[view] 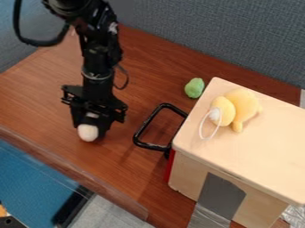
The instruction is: Move the white ball to the bottom of the table
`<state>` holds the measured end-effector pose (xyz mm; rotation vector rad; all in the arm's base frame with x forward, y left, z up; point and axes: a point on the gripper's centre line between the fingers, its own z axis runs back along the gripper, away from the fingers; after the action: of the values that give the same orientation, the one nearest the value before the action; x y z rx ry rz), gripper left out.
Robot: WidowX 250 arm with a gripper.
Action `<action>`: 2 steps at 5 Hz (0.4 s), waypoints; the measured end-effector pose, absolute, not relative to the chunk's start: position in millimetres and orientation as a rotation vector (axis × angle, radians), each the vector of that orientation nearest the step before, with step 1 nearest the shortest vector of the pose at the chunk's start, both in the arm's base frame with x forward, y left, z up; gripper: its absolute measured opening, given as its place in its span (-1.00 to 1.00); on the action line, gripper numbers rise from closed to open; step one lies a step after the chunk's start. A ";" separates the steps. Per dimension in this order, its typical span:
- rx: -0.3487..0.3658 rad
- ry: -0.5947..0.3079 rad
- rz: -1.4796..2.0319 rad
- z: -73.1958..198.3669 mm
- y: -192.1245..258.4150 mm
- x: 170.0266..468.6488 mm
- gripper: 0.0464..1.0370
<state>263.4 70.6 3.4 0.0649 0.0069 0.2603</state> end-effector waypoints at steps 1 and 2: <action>0.058 0.010 0.262 14.3 69.3 262.4 0.81; 0.058 0.006 0.218 35.5 64.0 267.9 0.93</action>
<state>267.9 64.0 35.5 0.0581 0.0055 0.2178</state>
